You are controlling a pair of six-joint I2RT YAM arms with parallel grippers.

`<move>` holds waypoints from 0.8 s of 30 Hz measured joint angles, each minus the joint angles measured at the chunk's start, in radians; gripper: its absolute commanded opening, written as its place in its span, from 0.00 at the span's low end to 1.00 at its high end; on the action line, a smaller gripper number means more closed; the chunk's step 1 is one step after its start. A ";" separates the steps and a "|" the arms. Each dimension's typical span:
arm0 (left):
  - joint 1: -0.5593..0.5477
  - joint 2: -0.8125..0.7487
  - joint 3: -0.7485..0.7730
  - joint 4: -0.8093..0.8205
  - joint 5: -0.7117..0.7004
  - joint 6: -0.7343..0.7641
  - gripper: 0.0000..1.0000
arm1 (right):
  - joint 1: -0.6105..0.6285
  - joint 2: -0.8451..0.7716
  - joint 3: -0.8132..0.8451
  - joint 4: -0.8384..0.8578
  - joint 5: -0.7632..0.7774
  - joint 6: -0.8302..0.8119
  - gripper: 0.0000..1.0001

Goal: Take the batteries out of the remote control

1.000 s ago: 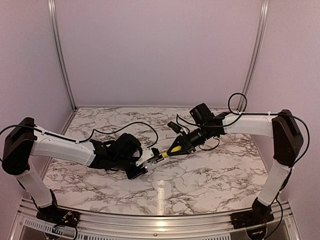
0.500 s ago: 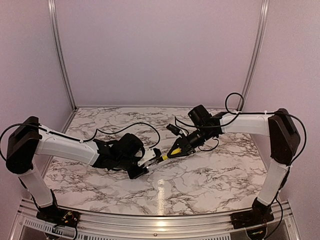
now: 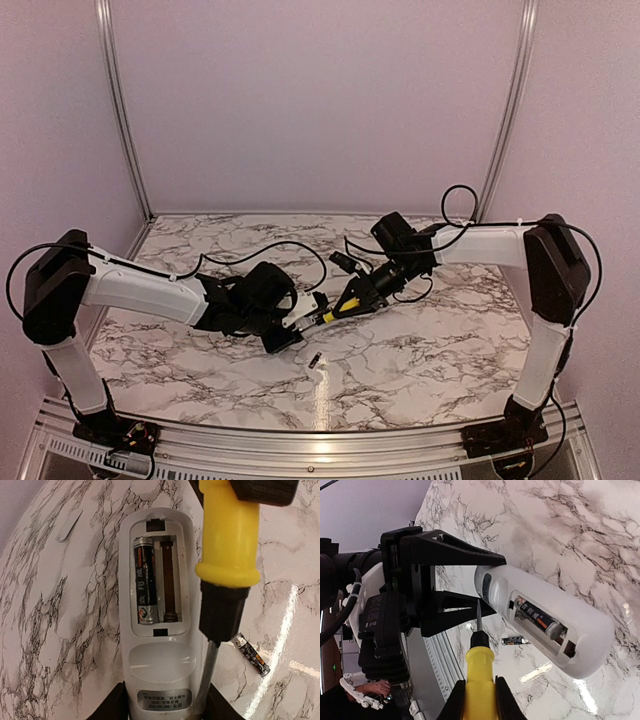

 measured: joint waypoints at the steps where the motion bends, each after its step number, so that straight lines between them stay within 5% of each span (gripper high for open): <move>1: 0.001 0.002 0.003 -0.002 0.000 0.001 0.00 | 0.000 0.002 0.001 -0.002 0.001 -0.003 0.00; 24: 0.019 0.025 0.023 -0.027 0.011 -0.022 0.00 | 0.000 -0.082 0.000 -0.022 0.095 0.031 0.00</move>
